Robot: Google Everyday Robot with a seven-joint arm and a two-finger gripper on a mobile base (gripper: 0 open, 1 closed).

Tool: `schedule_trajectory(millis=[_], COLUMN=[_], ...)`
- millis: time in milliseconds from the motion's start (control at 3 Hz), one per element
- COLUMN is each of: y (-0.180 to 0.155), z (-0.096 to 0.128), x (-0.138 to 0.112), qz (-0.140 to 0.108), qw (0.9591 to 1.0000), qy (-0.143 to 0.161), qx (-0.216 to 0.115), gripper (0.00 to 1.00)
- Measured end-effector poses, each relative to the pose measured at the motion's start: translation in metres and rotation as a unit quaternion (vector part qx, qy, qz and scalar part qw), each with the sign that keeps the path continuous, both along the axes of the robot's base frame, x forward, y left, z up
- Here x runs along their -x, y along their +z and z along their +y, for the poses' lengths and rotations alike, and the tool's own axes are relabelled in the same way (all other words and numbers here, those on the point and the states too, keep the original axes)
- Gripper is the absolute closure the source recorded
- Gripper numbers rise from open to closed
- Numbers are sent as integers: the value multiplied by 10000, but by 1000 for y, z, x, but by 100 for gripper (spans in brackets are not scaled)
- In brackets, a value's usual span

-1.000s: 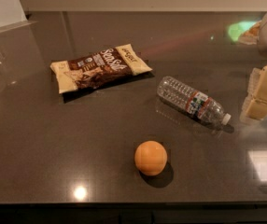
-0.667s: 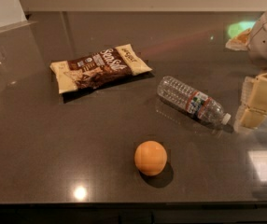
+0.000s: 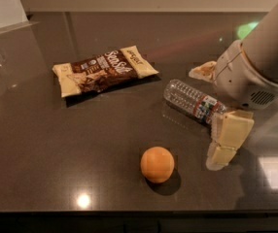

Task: Move orange near brown chip bag

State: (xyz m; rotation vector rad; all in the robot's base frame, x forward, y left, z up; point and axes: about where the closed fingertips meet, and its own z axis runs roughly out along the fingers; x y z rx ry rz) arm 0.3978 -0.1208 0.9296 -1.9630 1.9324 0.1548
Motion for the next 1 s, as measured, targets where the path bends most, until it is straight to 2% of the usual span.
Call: schedule_trajectory(millis=[333,667,1000], y=[-20,-43,-63], z=[35,56,69], x=[18,38,48], qz=[164,246,277], qw=[9993,9980,9969], qy=[318,580,730], qx=[-105,-106,-70], gripper=[0,0,0])
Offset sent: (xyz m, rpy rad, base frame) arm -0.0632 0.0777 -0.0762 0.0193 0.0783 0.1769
